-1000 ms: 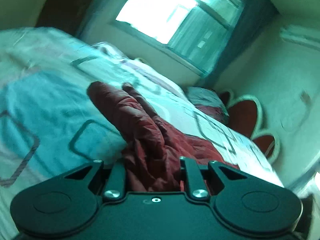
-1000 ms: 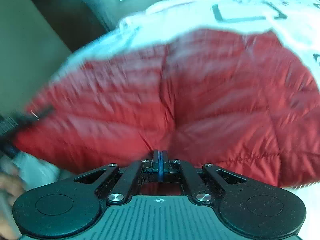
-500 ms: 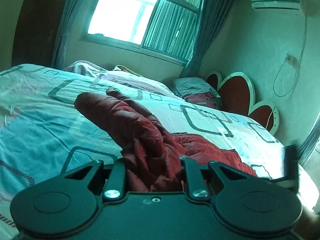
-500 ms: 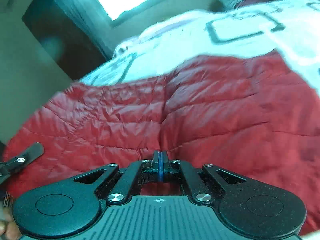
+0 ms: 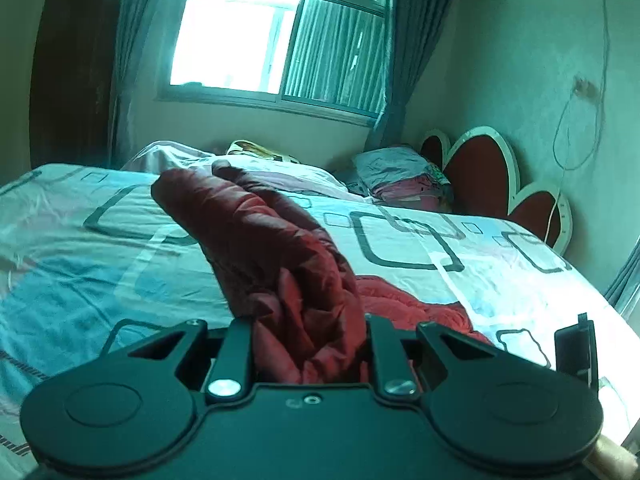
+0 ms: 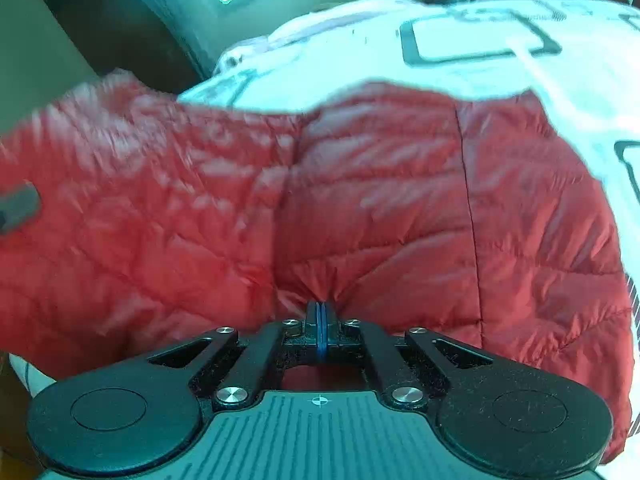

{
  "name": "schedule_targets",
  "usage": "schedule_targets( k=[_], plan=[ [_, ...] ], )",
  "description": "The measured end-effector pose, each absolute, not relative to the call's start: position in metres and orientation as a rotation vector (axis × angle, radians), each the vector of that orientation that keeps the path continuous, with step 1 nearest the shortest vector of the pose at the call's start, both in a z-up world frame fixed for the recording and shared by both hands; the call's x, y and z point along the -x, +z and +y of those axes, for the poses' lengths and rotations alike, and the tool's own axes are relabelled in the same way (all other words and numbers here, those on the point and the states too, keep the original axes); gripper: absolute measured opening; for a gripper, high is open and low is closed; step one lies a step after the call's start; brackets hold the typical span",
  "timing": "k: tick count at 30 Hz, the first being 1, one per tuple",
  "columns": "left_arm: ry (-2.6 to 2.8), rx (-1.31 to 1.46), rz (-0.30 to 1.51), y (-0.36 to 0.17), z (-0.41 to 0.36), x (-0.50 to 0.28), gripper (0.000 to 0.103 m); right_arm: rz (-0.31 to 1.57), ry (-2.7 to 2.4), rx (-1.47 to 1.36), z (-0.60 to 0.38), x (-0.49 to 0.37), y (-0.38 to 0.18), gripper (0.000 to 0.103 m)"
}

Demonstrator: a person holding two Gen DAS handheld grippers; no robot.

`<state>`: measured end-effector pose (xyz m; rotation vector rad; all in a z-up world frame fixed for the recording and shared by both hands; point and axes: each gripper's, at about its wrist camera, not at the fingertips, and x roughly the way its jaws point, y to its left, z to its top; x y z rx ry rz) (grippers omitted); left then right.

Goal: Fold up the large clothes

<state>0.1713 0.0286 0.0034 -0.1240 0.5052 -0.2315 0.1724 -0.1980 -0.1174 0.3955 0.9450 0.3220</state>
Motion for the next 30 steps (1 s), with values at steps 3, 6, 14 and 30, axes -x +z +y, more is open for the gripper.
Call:
schedule_targets(
  k=[3, 6, 14, 30],
  plan=[
    [-0.232, 0.094, 0.509, 0.007, 0.002, -0.175, 0.017, 0.878, 0.350, -0.431, -0.223, -0.168, -0.104, 0.000],
    [-0.258, 0.064, 0.522, 0.006, -0.029, -0.180, 0.017, 0.834, 0.334, -0.470, -0.257, -0.165, -0.095, 0.000],
    [-0.390, -0.006, 0.641, -0.021, -0.115, -0.196, 0.022, 0.767, 0.218, -0.565, -0.345, -0.145, -0.081, 0.000],
    [-0.608, 0.237, 0.712, -0.024, -0.094, -0.186, 0.063, 0.626, 0.197, -0.697, -0.420, -0.114, -0.047, 0.070]
  ],
)
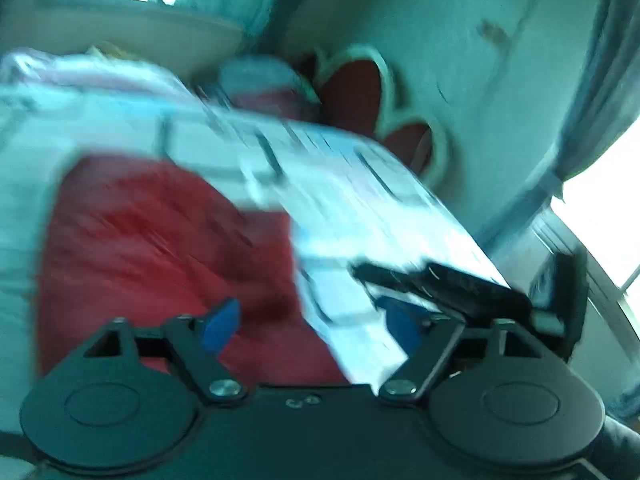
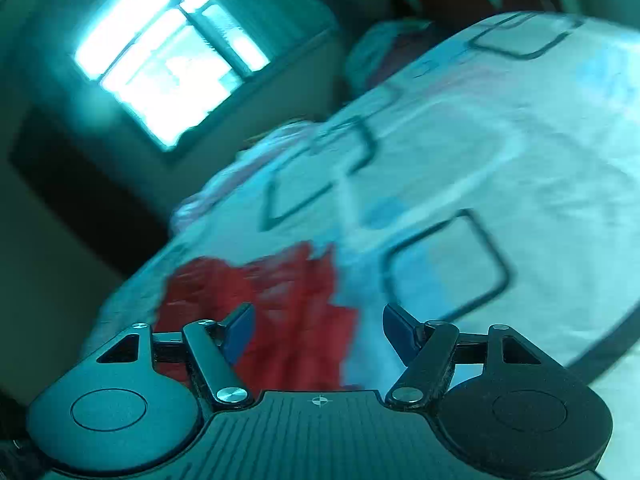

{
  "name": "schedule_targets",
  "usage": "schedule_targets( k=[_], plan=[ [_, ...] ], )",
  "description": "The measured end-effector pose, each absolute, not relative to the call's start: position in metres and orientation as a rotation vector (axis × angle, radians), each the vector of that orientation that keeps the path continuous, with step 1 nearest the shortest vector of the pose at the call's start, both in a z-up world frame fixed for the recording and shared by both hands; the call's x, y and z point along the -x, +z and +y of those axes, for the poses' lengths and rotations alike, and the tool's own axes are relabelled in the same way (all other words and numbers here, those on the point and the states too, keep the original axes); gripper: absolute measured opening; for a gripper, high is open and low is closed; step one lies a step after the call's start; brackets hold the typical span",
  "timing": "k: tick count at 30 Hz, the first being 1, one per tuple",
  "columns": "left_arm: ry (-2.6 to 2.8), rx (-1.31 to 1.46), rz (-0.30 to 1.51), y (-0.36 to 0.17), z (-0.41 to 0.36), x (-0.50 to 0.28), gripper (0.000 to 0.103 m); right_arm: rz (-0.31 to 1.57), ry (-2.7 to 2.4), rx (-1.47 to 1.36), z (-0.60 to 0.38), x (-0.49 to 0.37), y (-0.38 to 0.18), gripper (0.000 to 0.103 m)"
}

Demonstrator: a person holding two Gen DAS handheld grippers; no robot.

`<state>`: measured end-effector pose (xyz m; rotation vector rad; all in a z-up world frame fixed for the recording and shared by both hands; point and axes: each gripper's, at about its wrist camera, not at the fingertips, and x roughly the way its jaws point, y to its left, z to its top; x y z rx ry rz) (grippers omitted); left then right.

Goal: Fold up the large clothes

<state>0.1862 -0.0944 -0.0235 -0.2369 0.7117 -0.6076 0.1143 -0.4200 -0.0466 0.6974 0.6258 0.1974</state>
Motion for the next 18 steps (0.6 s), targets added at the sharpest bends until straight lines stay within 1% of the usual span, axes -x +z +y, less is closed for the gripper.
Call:
schedule_targets(
  k=[1, 2, 4, 5, 6, 7, 8, 9, 10, 11, 12, 13, 15, 18],
  plan=[
    [-0.558, 0.229, 0.682, -0.022, -0.078, -0.190, 0.060, 0.629, 0.224, -0.697, -0.416, -0.120, -0.044, 0.070],
    [-0.502, 0.231, 0.668, -0.023, -0.065, -0.196, 0.054, 0.636, 0.258, -0.695, -0.411, -0.128, -0.042, 0.070],
    [-0.417, 0.272, 0.662, -0.033, -0.032, -0.213, 0.053, 0.644, 0.297, -0.681, -0.400, -0.146, -0.044, 0.070],
    [-0.397, 0.291, 0.670, -0.038, -0.022, -0.221, 0.049, 0.658, 0.314, -0.673, -0.395, -0.157, -0.046, 0.070],
    [-0.384, 0.307, 0.686, -0.044, -0.013, -0.230, 0.049, 0.676, 0.326, -0.669, -0.390, -0.168, -0.048, 0.070],
    [-0.392, 0.325, 0.705, -0.051, -0.007, -0.238, 0.046, 0.695, 0.328, -0.673, -0.388, -0.181, -0.054, 0.070],
    [-0.393, 0.329, 0.721, -0.057, -0.005, -0.246, 0.039, 0.713, 0.335, -0.683, -0.386, -0.192, -0.059, 0.070],
    [-0.397, 0.326, 0.736, -0.063, -0.004, -0.252, 0.036, 0.733, 0.341, -0.693, -0.383, -0.202, -0.063, 0.070],
    [-0.407, 0.319, 0.748, -0.066, -0.005, -0.259, 0.035, 0.748, 0.350, -0.701, -0.381, -0.211, -0.067, 0.070],
    [-0.416, 0.305, 0.757, -0.071, -0.008, -0.264, 0.032, 0.748, 0.364, -0.704, -0.381, -0.214, -0.071, 0.061],
    [-0.426, 0.289, 0.767, -0.072, -0.012, -0.266, 0.032, 0.763, 0.382, -0.698, -0.379, -0.219, -0.073, 0.026],
    [-0.440, 0.272, 0.778, -0.075, -0.016, -0.267, 0.032, 0.785, 0.376, -0.679, -0.376, -0.220, -0.074, 0.017],
    [-0.481, 0.238, 0.773, -0.076, -0.022, -0.269, 0.033, 0.767, 0.357, -0.627, -0.373, -0.212, -0.070, 0.013],
    [-0.554, 0.186, 0.789, -0.082, -0.036, -0.268, 0.033, 0.772, 0.288, -0.536, -0.370, -0.194, -0.069, 0.013]
  ],
)
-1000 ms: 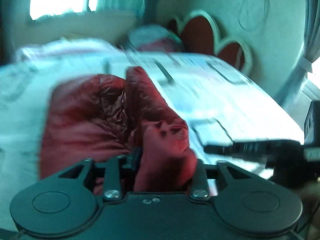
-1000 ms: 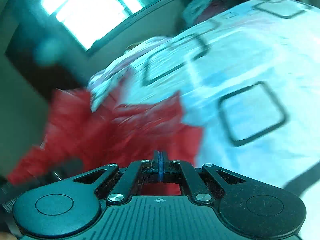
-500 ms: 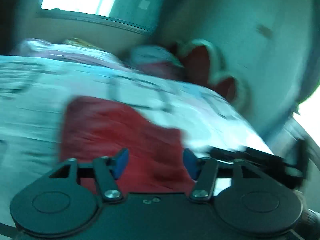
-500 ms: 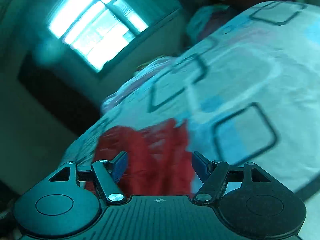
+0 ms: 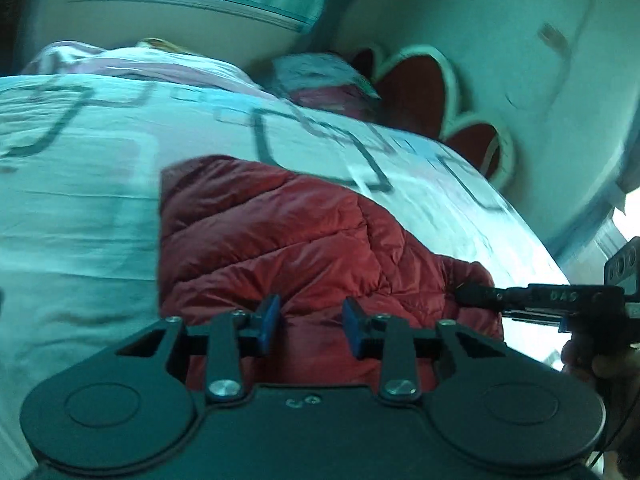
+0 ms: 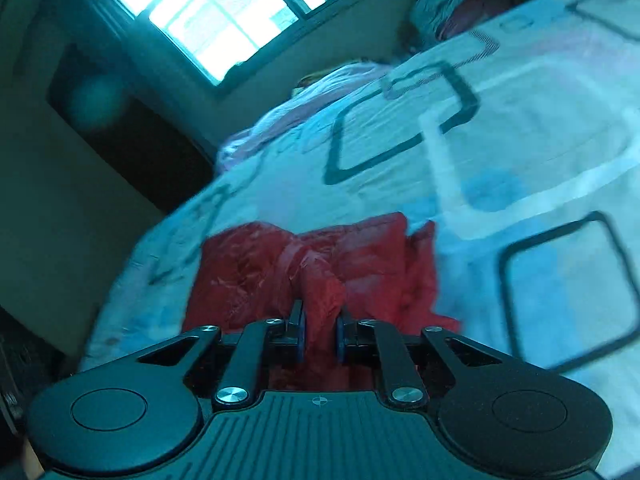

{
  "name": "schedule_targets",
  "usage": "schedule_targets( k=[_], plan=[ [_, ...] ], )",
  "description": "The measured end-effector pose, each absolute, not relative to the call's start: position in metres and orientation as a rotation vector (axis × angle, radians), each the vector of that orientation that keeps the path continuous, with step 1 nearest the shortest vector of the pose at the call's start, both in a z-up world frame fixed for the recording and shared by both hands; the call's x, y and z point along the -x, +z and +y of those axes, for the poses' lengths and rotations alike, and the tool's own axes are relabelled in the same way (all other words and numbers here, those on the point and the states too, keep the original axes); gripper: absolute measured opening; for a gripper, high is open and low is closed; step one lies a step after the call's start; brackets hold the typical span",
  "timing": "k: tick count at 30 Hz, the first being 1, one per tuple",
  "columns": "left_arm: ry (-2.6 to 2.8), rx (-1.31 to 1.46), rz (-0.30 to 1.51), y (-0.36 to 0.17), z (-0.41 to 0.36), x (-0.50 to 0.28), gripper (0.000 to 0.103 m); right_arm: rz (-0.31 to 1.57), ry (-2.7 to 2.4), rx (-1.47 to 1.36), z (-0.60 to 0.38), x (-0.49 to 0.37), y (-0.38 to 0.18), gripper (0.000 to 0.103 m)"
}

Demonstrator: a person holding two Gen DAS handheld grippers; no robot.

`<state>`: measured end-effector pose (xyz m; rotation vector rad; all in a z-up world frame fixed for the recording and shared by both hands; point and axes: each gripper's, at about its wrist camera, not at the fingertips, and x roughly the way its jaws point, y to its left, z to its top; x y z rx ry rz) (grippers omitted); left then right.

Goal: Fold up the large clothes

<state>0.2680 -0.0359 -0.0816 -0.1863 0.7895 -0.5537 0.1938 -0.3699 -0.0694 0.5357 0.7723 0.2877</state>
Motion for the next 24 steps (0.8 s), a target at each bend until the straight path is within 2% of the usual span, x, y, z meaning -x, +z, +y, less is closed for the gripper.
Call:
schedule_targets(
  k=[5, 7, 10, 11, 12, 14, 17, 19, 24],
  plan=[
    [-0.605, 0.001, 0.828, -0.113, -0.067, -0.276, 0.034, 0.855, 0.154, -0.514, -0.369, -0.195, -0.114, 0.013],
    [-0.604, 0.037, 0.852, -0.121, -0.066, -0.283, 0.034, 0.867, 0.132, -0.555, -0.370, -0.200, -0.126, 0.013],
    [-0.636, 0.076, 0.860, -0.115, -0.053, -0.286, 0.032, 0.876, 0.117, -0.509, -0.367, -0.200, -0.116, 0.014],
    [-0.640, 0.101, 0.854, -0.110, -0.046, -0.286, 0.035, 0.872, 0.109, -0.493, -0.367, -0.198, -0.108, 0.017],
    [-0.639, 0.117, 0.840, -0.104, -0.039, -0.287, 0.042, 0.848, 0.074, -0.471, -0.368, -0.194, -0.096, 0.044],
    [-0.617, 0.107, 0.780, -0.091, -0.029, -0.293, 0.043, 0.749, 0.063, -0.442, -0.371, -0.188, -0.068, 0.059],
    [-0.604, 0.103, 0.757, -0.082, -0.025, -0.322, 0.041, 0.732, 0.133, -0.391, -0.355, -0.211, -0.037, 0.059],
    [-0.617, 0.090, 0.755, -0.078, -0.030, -0.342, 0.041, 0.773, 0.198, -0.327, -0.333, -0.238, -0.028, 0.052],
    [-0.659, 0.010, 0.849, -0.095, -0.062, -0.376, 0.041, 0.961, 0.165, -0.207, -0.296, -0.292, -0.067, 0.043]
  ],
)
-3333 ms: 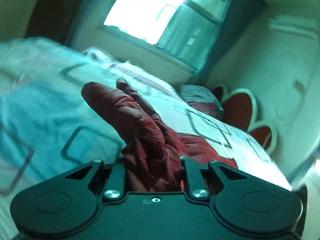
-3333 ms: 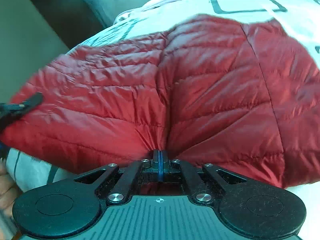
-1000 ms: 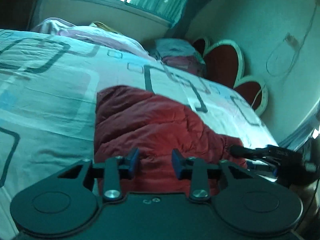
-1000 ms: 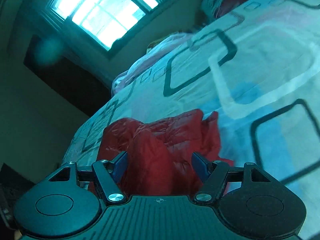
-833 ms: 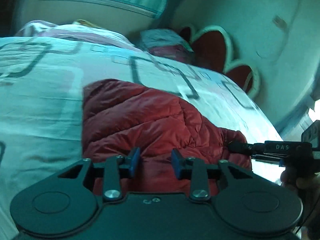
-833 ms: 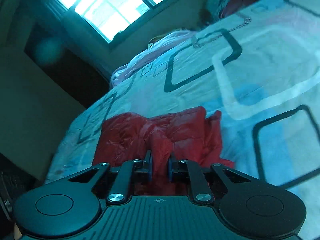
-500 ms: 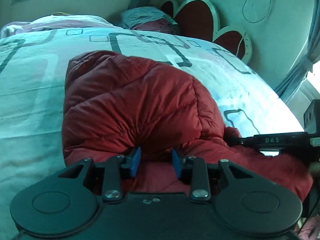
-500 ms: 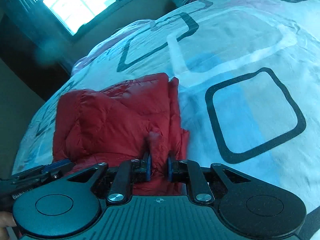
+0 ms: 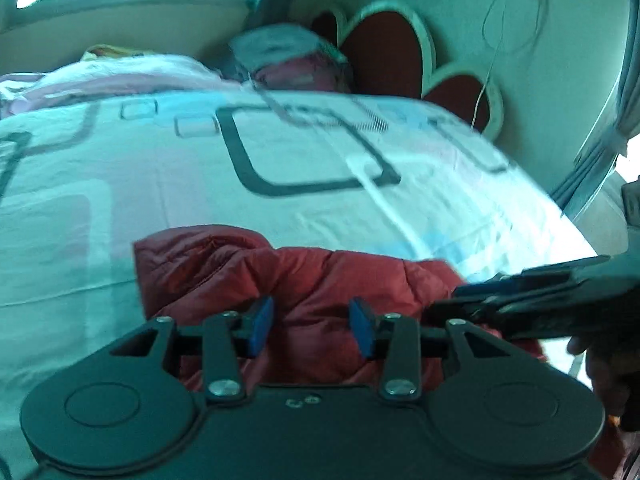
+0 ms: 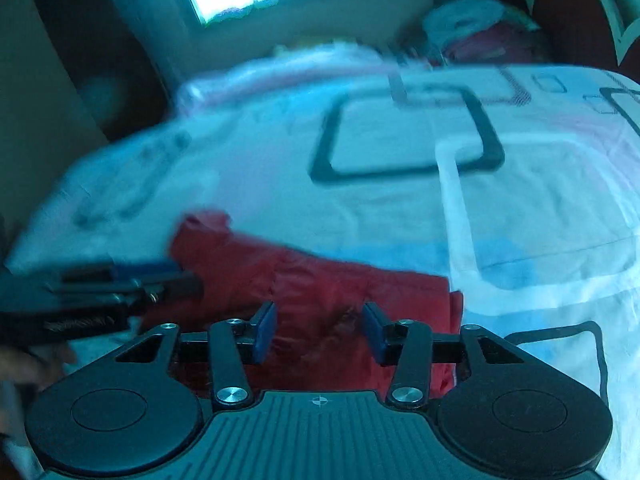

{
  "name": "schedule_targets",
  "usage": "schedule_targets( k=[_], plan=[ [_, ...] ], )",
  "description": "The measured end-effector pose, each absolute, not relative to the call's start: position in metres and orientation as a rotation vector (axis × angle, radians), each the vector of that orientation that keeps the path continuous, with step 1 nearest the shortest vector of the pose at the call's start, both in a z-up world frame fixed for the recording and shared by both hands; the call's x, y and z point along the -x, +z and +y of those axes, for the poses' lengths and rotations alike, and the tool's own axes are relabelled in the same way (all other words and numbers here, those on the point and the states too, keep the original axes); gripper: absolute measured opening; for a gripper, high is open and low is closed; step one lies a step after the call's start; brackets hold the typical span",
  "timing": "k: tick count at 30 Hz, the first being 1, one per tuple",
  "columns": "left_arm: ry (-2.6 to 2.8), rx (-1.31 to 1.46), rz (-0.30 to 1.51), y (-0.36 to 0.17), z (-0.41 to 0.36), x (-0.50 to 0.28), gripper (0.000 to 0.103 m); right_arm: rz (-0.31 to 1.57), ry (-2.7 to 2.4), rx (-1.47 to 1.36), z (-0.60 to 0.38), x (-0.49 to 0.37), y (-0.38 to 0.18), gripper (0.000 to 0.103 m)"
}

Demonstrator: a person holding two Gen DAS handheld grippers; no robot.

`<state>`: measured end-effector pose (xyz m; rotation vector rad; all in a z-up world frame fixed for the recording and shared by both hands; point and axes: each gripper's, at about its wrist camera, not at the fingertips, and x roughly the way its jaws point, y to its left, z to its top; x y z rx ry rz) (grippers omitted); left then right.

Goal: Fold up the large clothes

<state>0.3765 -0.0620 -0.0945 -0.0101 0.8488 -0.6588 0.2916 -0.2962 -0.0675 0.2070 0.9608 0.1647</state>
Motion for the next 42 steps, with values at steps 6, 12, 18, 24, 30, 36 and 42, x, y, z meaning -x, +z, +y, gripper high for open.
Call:
schedule_targets(
  k=[6, 12, 18, 24, 30, 36, 42],
  plan=[
    [-0.682, -0.042, 0.900, -0.128, -0.076, -0.380, 0.041, 0.978, 0.149, -0.300, -0.320, -0.288, -0.112, 0.043],
    [-0.713, -0.022, 0.848, -0.091, -0.061, -0.353, 0.040, 0.898, 0.174, -0.314, -0.332, -0.257, -0.071, 0.043],
    [-0.791, 0.032, 0.794, -0.054, -0.026, -0.270, 0.037, 0.812, 0.332, -0.208, -0.332, -0.176, -0.013, 0.043],
    [-0.761, 0.030, 0.844, -0.057, -0.024, -0.210, 0.026, 0.854, 0.426, -0.115, -0.314, -0.126, -0.017, 0.014],
    [-0.729, -0.001, 0.920, -0.078, -0.035, -0.193, 0.027, 0.937, 0.463, -0.031, -0.307, -0.118, -0.050, 0.015],
    [-0.662, -0.051, 0.944, -0.123, -0.038, -0.184, 0.026, 0.974, 0.474, -0.047, -0.314, -0.115, -0.114, 0.011],
    [-0.643, -0.075, 0.897, -0.102, -0.038, -0.173, 0.025, 0.958, 0.431, -0.090, -0.317, -0.111, -0.096, 0.011]
  ],
)
